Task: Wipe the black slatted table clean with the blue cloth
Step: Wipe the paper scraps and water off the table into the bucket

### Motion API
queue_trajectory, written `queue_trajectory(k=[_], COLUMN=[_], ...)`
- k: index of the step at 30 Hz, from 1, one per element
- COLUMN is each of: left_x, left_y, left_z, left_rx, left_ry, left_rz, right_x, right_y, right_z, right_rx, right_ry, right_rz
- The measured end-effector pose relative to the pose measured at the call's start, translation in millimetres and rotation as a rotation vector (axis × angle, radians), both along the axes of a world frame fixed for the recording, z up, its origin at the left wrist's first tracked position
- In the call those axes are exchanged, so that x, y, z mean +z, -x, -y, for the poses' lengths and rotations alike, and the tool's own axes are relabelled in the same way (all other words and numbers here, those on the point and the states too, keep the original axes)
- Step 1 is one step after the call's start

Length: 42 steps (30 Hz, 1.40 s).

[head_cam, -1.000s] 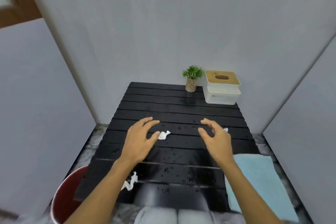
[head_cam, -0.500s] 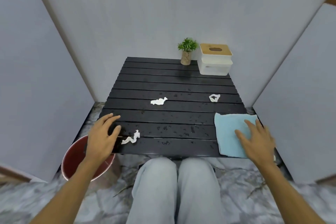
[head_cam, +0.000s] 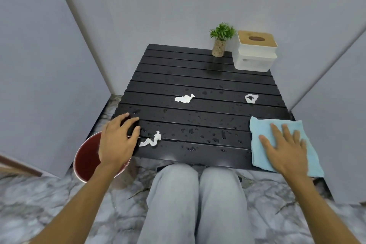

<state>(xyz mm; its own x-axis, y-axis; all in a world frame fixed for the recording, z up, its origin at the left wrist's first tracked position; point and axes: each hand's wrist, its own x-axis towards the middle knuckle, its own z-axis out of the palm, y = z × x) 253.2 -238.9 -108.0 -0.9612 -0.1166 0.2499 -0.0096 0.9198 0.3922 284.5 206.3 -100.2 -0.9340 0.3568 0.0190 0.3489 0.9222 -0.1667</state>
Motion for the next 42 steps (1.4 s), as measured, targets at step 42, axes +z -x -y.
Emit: queue_trajectory(k=[42], left_x=[4], left_y=[1], left_z=[4], left_rx=[-0.059], left_ry=[-0.018], left_rz=[0.065], right_x=[115], right_y=[34], right_z=[28], right_rx=[-0.103], right_ry=[0.669], right_rz=[-0.469])
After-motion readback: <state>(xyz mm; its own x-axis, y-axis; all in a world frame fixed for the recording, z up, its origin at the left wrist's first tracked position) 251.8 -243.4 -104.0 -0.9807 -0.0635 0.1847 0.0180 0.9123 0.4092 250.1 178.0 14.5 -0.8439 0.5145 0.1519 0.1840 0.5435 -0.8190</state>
